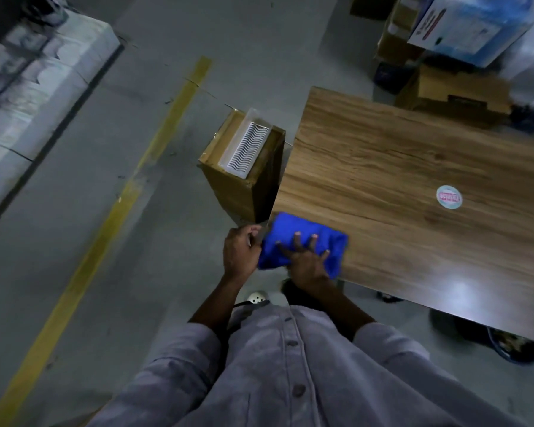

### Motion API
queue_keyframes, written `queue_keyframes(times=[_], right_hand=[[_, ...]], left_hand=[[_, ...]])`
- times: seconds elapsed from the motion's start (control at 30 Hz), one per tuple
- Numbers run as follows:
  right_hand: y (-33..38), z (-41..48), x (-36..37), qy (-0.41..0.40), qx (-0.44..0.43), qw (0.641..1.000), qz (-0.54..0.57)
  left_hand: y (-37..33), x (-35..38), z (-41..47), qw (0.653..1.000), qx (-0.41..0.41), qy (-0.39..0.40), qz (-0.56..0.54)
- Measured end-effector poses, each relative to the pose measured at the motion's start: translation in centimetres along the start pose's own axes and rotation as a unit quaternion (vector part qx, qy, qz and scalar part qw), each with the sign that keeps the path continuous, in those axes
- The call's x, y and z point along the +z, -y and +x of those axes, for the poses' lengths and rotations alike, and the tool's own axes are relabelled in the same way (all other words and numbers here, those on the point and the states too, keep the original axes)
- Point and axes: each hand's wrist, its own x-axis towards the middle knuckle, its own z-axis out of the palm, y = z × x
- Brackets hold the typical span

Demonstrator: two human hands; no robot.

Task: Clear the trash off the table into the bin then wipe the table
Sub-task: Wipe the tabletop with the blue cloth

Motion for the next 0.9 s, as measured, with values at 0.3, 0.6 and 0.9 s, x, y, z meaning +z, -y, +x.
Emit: queue_keyframes(times=[0.3,0.6,0.9], right_hand=[[-2.0,-5.3,-6.7,0.035,-0.103,0.954,0.278],[-15.0,-7.2,-4.3,-0.189,0.238,0.905,0.297],[-3.4,-1.2,0.0,-0.029,0.043,0.996,0.078]], left_hand=[[-1.1,-0.3,1.8,0.999,0.021,0.029,-0.003],[-1.2,0.8,1.3,0.98,-0.031,0.189,0.054],[-0.6,-0.2,1.1,0.991,-0.036,0.131,0.017]])
